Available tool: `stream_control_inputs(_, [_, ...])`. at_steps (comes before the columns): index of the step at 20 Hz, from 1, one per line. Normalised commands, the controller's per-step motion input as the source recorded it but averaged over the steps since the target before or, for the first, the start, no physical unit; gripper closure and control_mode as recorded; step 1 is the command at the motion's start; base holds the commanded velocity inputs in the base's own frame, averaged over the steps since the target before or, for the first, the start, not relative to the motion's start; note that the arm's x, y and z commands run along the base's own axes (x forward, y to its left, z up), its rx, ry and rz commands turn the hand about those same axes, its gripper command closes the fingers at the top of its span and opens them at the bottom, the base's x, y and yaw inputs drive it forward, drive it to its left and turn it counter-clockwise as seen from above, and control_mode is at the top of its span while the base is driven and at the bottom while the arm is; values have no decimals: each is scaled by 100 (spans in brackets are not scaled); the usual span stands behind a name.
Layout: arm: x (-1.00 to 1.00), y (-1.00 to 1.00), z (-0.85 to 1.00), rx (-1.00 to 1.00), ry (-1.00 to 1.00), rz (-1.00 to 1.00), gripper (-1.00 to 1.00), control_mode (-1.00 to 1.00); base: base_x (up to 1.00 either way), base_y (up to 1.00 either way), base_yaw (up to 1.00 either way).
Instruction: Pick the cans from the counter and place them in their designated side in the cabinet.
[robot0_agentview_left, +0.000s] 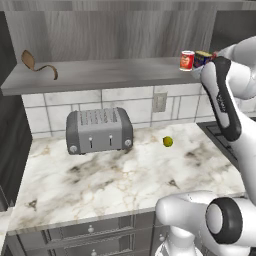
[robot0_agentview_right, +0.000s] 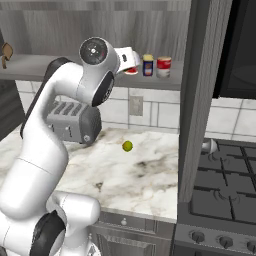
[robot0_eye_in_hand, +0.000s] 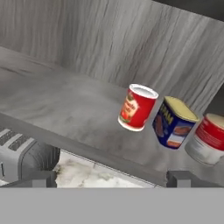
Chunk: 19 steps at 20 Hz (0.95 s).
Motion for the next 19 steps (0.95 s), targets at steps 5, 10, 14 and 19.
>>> stream_control_inputs(5, [-71, 13, 0, 0, 1, 2, -100, -100, 0, 0, 0])
stream_control_inputs(10, [-71, 20, 0, 0, 1, 2, -100, -100, 0, 0, 0])
stream_control_inputs(14, [-74, 21, -5, -1, 0, 2, -100, -100, 0, 0, 0])
stream_control_inputs(19, [-67, 25, -10, -4, 2, 1, -100, -100, 0, 0, 0])
